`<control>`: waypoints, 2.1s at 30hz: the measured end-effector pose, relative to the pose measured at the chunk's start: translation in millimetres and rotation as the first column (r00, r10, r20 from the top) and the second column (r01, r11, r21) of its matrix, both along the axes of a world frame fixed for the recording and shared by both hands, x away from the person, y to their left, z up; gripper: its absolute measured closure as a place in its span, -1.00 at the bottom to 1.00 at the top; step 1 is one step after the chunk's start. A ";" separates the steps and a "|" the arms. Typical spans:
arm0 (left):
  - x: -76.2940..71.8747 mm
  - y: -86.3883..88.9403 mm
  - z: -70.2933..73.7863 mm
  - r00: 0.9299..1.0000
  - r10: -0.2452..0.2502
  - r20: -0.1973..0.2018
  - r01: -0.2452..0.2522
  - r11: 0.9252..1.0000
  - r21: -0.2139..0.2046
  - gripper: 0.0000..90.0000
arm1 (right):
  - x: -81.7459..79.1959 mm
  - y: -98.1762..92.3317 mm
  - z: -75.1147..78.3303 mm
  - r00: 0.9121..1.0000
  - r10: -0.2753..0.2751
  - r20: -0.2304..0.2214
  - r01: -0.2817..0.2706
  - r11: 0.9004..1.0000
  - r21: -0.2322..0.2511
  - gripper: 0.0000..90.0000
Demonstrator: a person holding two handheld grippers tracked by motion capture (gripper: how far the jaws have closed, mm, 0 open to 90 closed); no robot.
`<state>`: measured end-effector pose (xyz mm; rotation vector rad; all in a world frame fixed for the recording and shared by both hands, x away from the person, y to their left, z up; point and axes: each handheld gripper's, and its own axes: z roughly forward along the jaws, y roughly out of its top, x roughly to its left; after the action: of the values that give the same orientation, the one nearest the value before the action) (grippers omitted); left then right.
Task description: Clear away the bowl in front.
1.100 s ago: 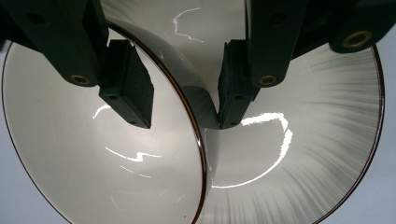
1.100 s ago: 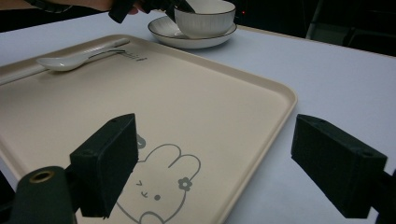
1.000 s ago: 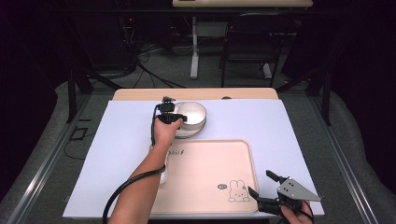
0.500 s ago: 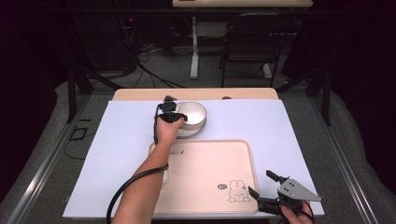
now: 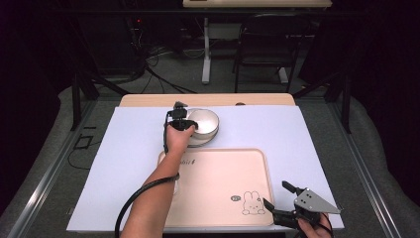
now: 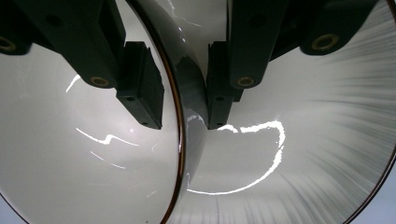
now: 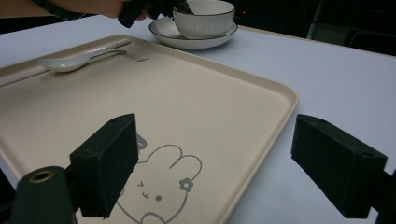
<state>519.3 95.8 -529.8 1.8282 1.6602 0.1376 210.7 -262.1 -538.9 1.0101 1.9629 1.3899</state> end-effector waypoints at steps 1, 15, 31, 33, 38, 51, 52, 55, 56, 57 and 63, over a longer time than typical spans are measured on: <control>0.2 0.1 0.2 1.000 0.002 -0.003 -0.002 1.000 0.000 0.51 | 0.2 0.0 0.0 1.000 0.002 0.003 -0.002 1.000 -0.003 -0.68; 5.8 2.2 2.5 0.995 0.067 -0.069 -0.070 0.997 -0.041 0.70 | 0.4 -0.6 0.4 1.000 0.001 0.007 -0.001 1.000 -0.003 -0.68; 6.6 9.0 3.9 0.988 0.111 -0.110 -0.123 0.986 -0.109 0.78 | 0.4 -1.1 0.5 1.000 -0.001 0.005 0.001 1.000 -0.001 -0.68; 7.0 10.1 4.4 0.986 0.116 -0.121 -0.130 0.985 -0.112 0.78 | 0.3 -1.3 0.6 1.000 -0.001 0.005 0.001 1.000 0.000 -0.68; 7.2 12.3 7.1 0.985 0.118 -0.123 -0.131 0.986 -0.103 0.77 | 0.4 -1.7 0.6 1.000 -0.003 0.008 0.003 1.000 0.001 -0.68; 4.7 19.7 25.8 0.986 0.109 -0.124 -0.124 0.985 -0.117 0.78 | 0.4 -1.7 0.6 1.000 -0.003 0.009 0.003 1.000 0.001 -0.68; 4.3 19.9 27.7 0.987 0.105 -0.124 -0.120 0.986 -0.116 0.78 | 0.4 -1.7 0.6 1.000 -0.003 0.009 0.003 1.000 0.001 -0.68; 3.0 20.0 34.1 0.988 0.097 -0.123 -0.112 0.987 -0.117 0.77 | 0.3 -1.7 0.7 1.000 -0.002 0.009 0.002 1.000 0.001 -0.68; 2.7 20.1 35.5 0.988 0.093 -0.123 -0.107 0.987 -0.116 0.78 | 0.4 -1.6 0.6 1.000 -0.002 0.009 0.002 1.000 0.001 -0.68; 2.3 20.4 37.1 0.989 0.089 -0.118 -0.103 0.988 -0.114 0.78 | 0.4 -1.6 0.6 1.000 -0.002 0.009 0.002 1.000 0.001 -0.68; 0.4 22.4 44.2 0.990 0.079 -0.118 -0.091 0.991 -0.103 0.78 | 0.4 -1.6 0.5 1.000 -0.003 0.008 0.003 1.000 0.001 -0.68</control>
<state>519.7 118.2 -485.6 1.7132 1.7893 -0.0204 211.0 -263.7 -538.4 1.0054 1.9546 1.3913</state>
